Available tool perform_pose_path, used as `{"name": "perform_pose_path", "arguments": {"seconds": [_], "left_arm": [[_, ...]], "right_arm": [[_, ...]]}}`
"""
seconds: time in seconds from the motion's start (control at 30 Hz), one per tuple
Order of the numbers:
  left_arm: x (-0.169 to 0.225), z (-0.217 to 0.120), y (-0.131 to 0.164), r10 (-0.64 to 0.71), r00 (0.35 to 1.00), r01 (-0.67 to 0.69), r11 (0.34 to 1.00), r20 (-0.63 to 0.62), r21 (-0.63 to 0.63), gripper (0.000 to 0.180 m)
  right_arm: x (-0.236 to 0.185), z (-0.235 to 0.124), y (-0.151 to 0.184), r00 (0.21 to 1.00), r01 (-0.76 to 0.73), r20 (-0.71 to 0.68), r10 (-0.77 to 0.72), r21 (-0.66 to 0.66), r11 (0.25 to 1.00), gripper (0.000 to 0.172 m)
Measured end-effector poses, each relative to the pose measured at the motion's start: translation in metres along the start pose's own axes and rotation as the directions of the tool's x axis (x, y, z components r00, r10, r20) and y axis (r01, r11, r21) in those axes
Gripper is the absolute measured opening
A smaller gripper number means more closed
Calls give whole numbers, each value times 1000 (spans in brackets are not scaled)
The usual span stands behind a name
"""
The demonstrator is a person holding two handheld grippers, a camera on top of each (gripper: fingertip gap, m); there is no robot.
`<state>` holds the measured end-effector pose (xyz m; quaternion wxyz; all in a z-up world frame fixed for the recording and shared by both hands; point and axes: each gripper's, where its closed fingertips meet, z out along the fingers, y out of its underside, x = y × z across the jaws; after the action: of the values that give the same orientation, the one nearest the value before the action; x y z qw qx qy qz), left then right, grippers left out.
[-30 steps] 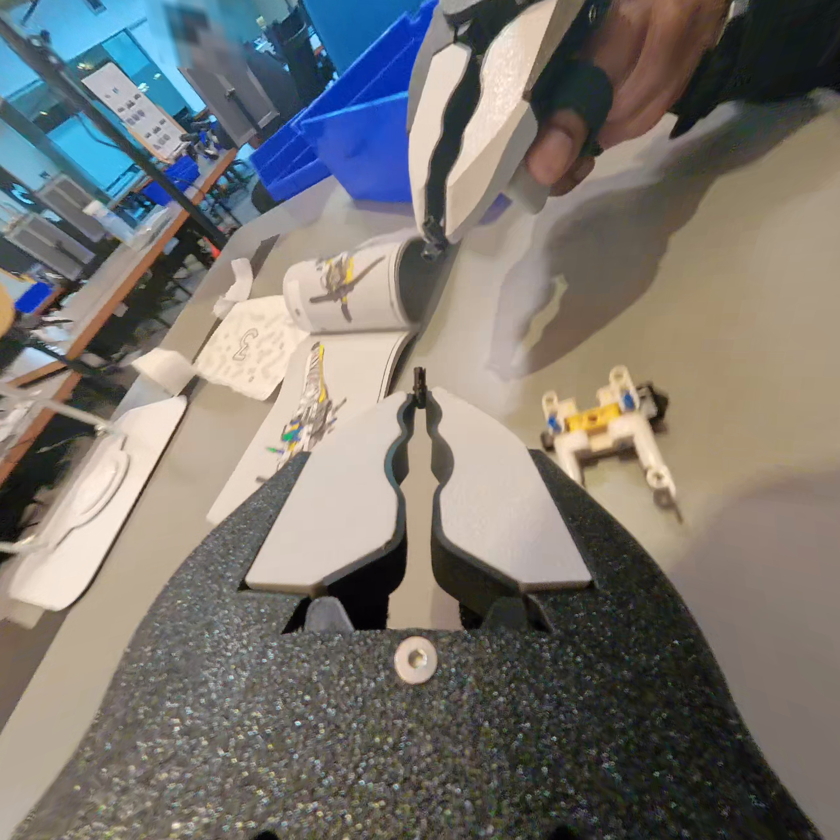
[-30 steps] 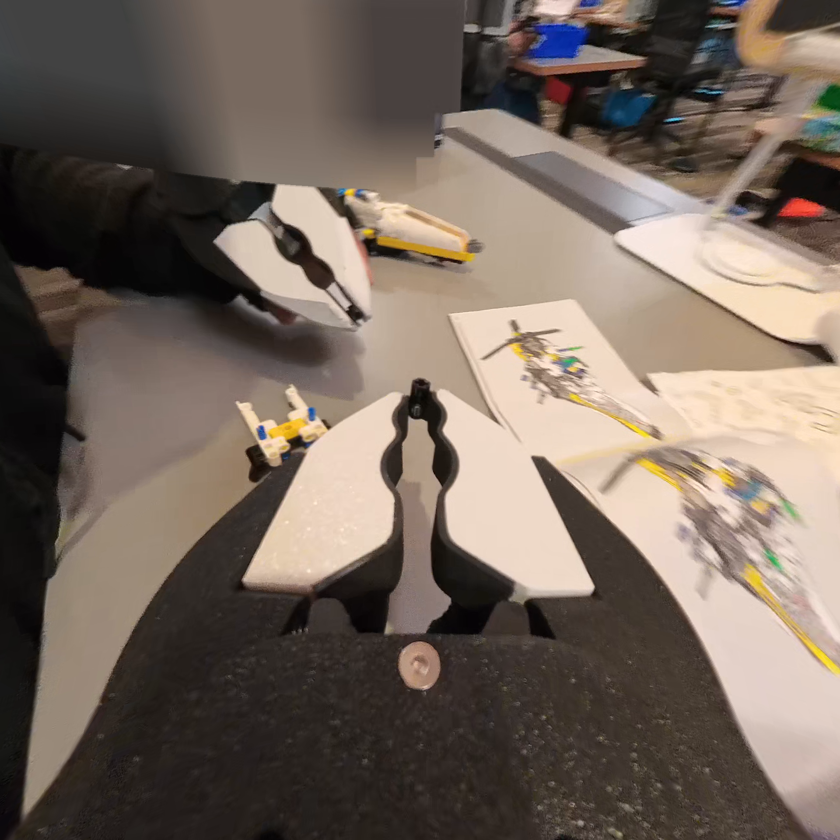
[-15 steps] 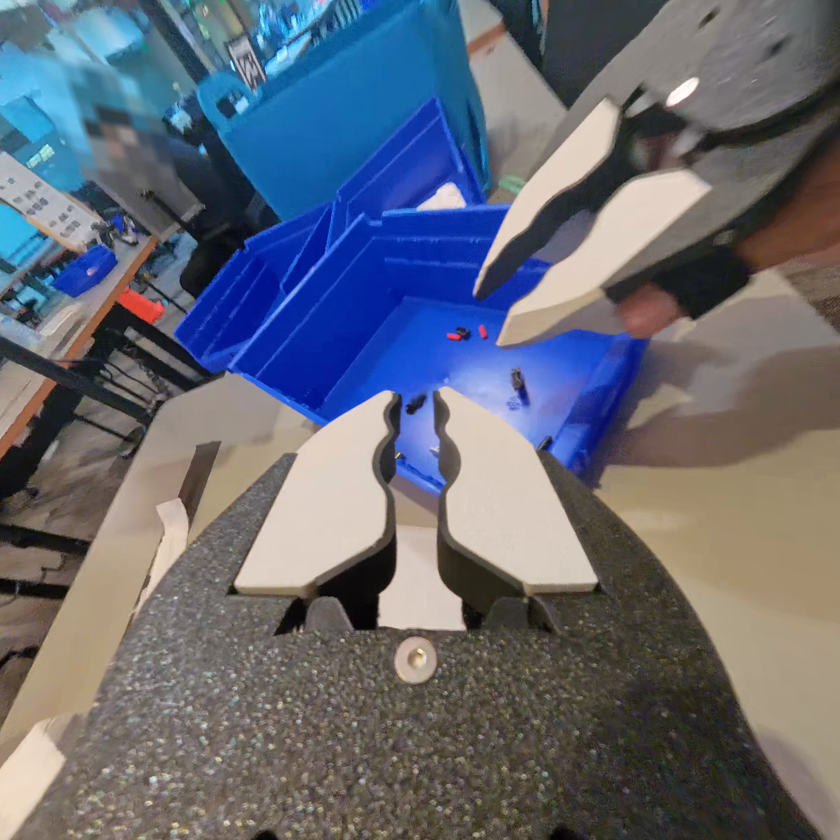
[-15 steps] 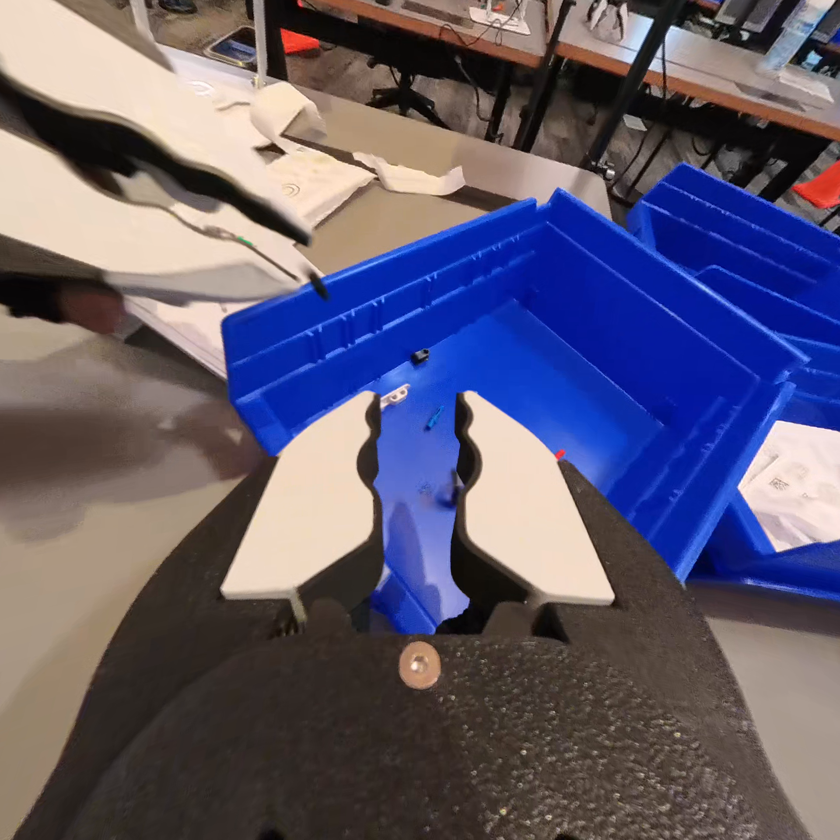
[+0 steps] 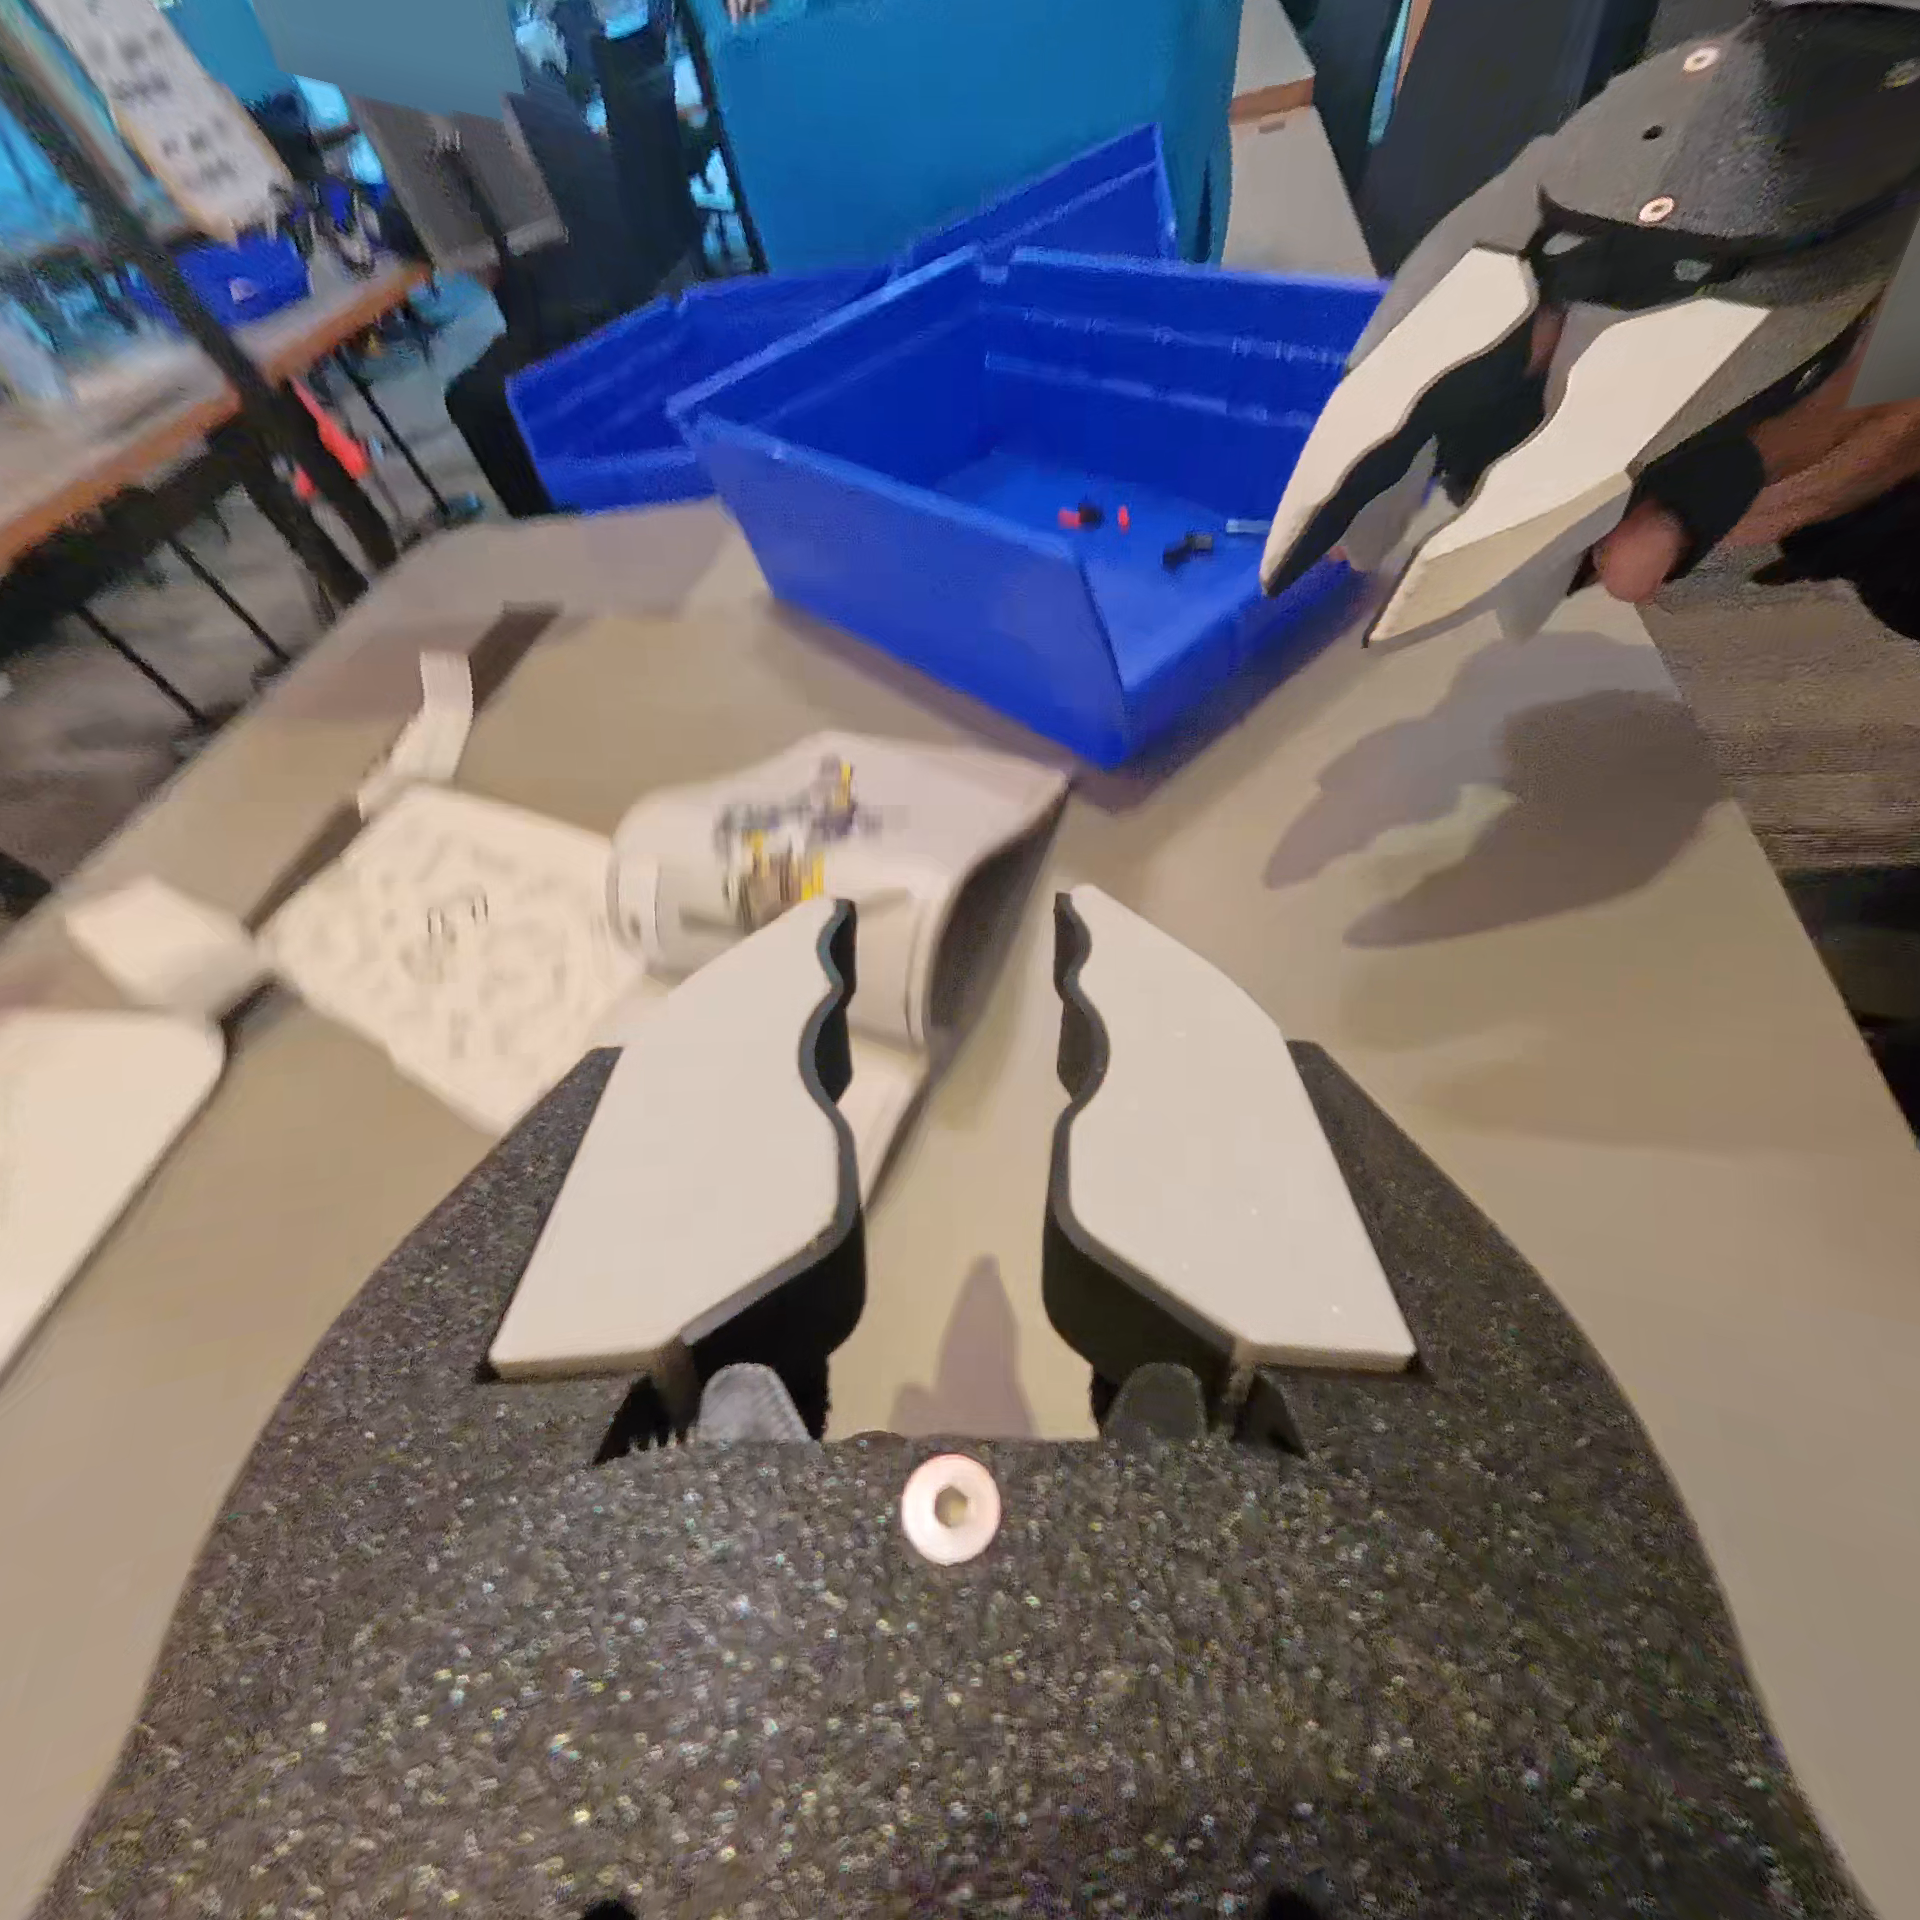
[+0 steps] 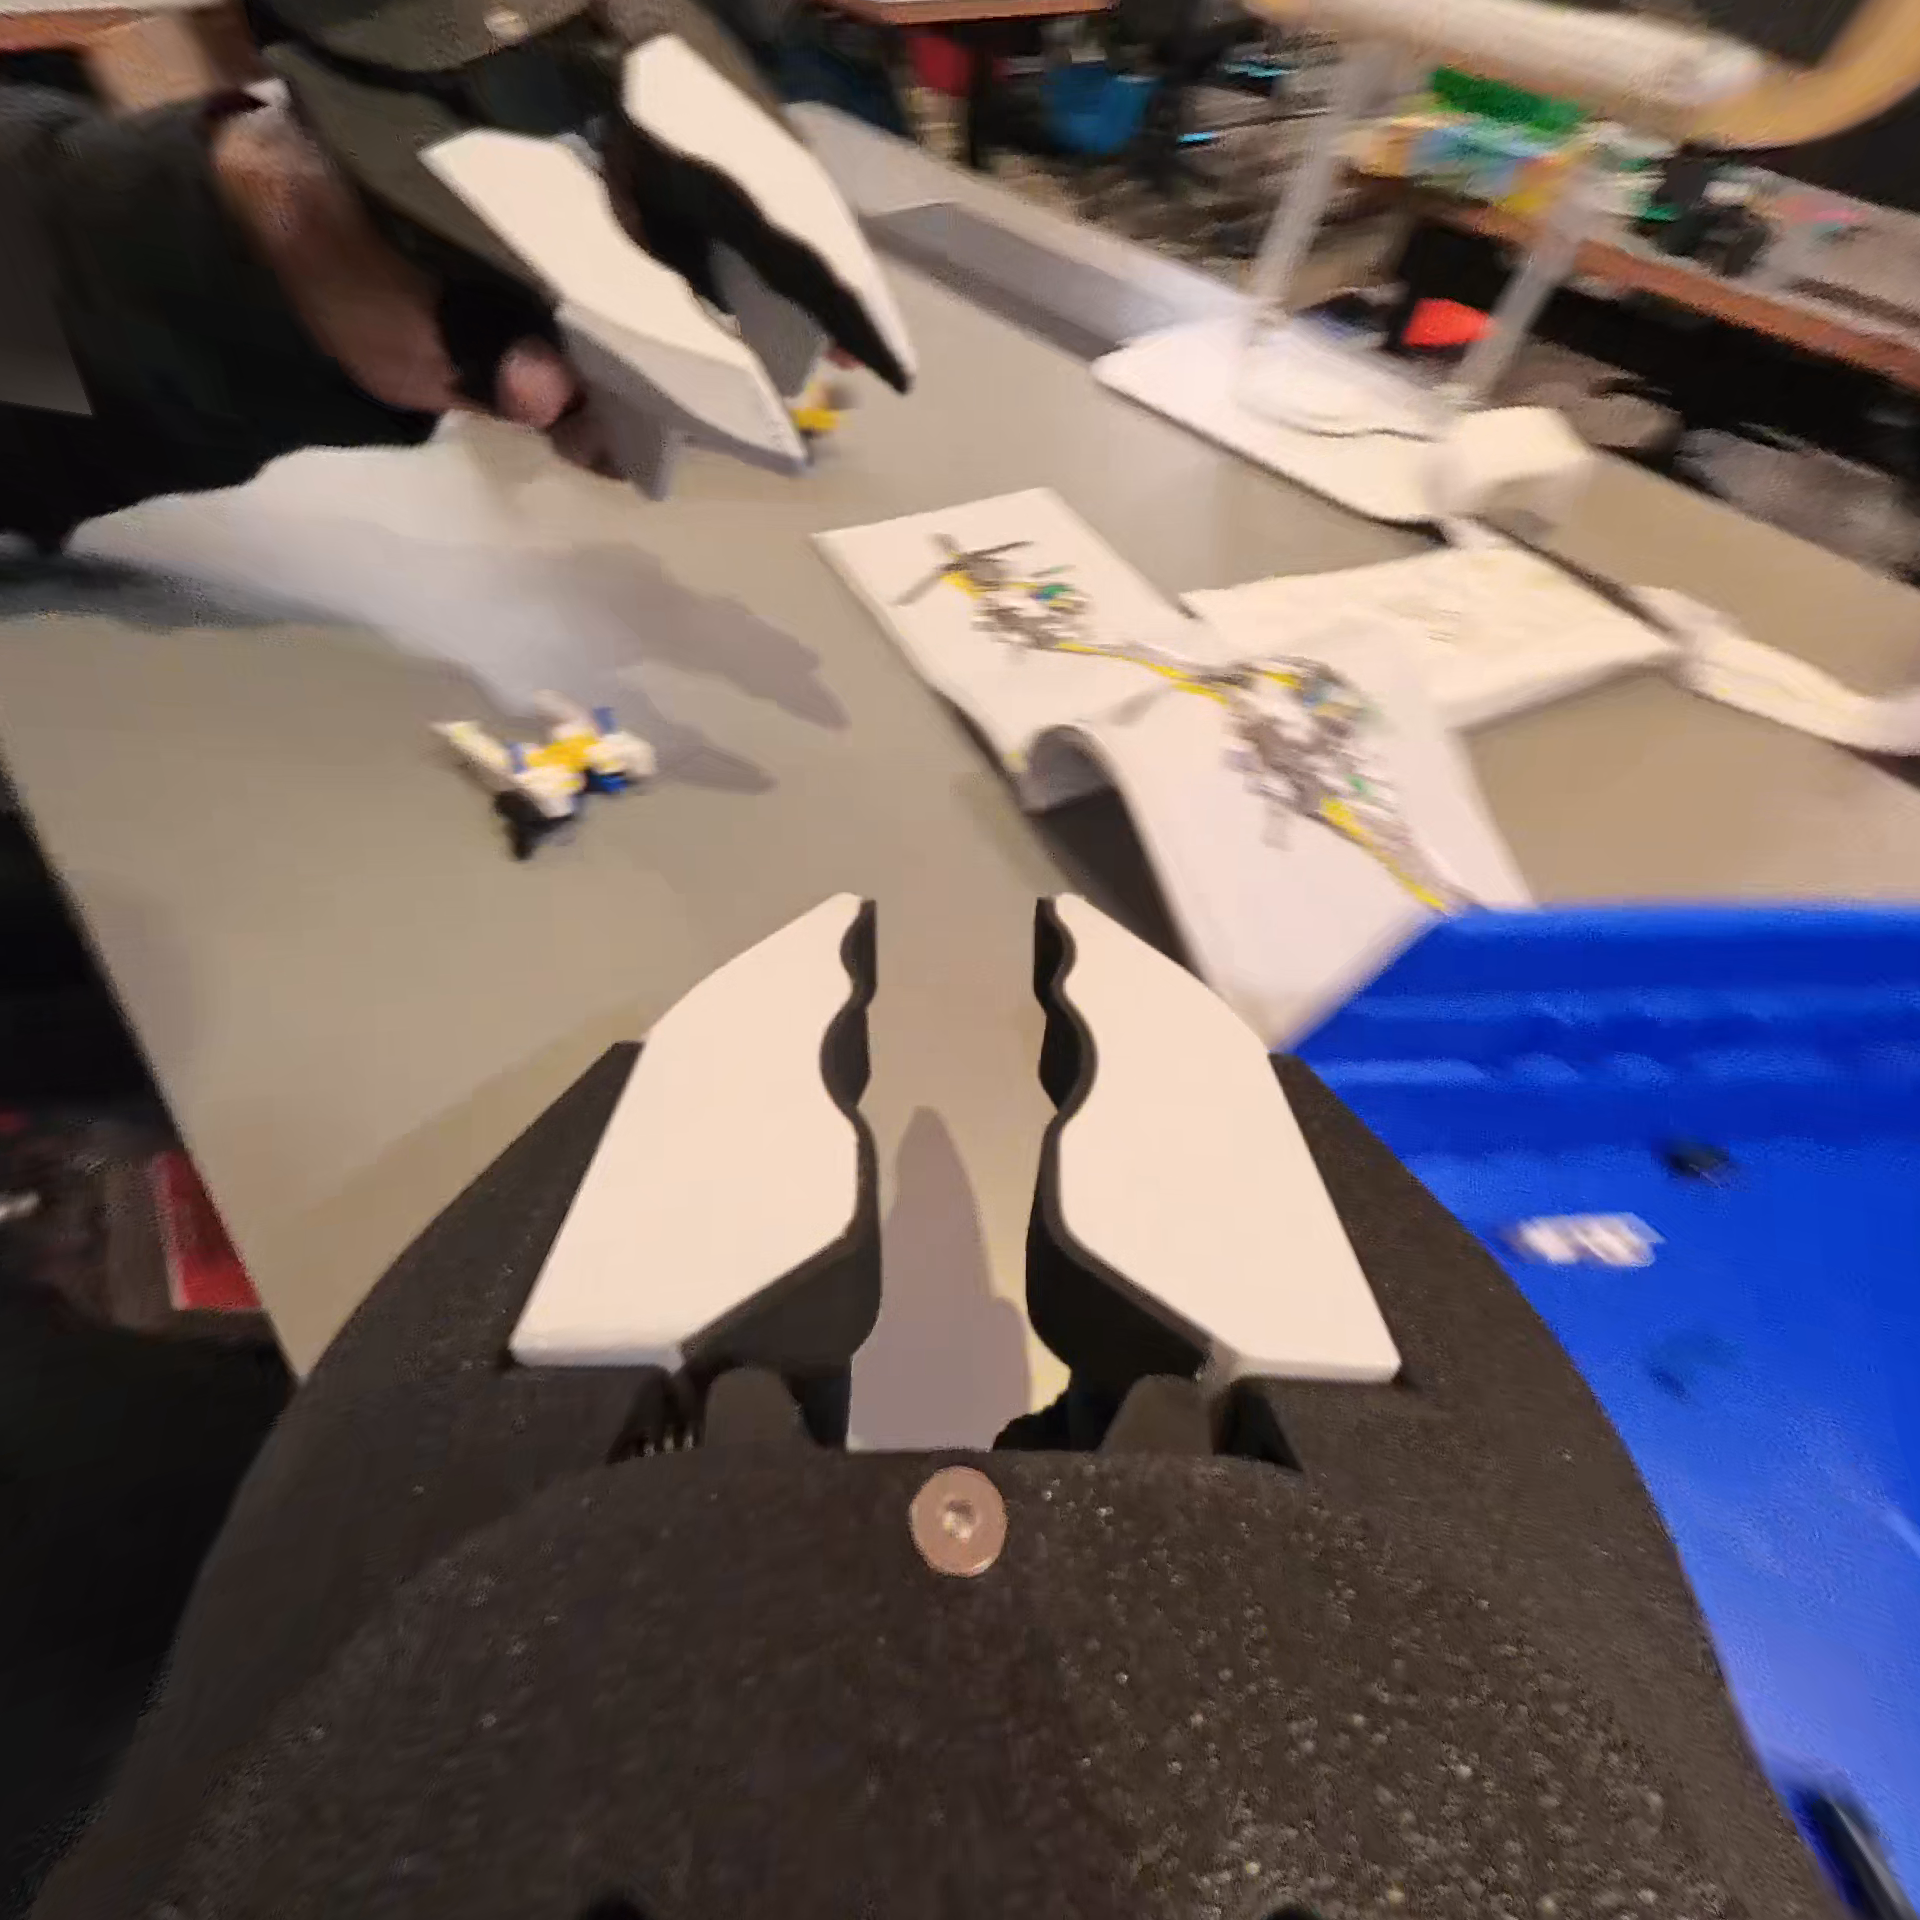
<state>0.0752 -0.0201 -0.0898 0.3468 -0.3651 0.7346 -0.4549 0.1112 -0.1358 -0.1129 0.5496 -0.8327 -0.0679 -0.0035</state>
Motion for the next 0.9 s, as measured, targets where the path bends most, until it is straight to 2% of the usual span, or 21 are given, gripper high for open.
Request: {"name": "perform_pose_path", "arguments": {"seconds": [0.13, 0.23, 0.33, 0.47, 0.63, 0.77, 0.9], "left_arm": [[24, -51, 55, -111, 993, 107, 990, -46, -92, 37], [46, -67, 91, -79, 994, 64, 980, -72, -190, 35], [63, -72, 115, -39, 993, 6, 957, -107, -291, 33], [72, -73, 116, -9, 992, -28, 956, -123, -294, 33], [83, -75, 99, -9, 993, -17, 975, -116, -222, 32], [98, -70, 101, 115, 986, -142, 962, -124, -233, 33], [102, -62, 120, 265, 959, -282, 896, -95, -343, 33]], "right_arm": [[-60, 52, 8, 956, 113, 279, -87, -76, 991, 29], [-95, 80, 14, 894, 198, 428, -131, -117, 973, 29], [-117, 97, 17, 852, 250, 503, -144, -149, 957, 29], [-134, 105, 24, 824, 290, 548, -145, -188, 939, 29], [-139, 111, 41, 852, 276, 515, -90, -296, 915, 26], [-145, 116, 44, 868, 228, 495, -42, -321, 919, 27], [-151, 119, 43, 865, 211, 501, -26, -317, 925, 24]]}}
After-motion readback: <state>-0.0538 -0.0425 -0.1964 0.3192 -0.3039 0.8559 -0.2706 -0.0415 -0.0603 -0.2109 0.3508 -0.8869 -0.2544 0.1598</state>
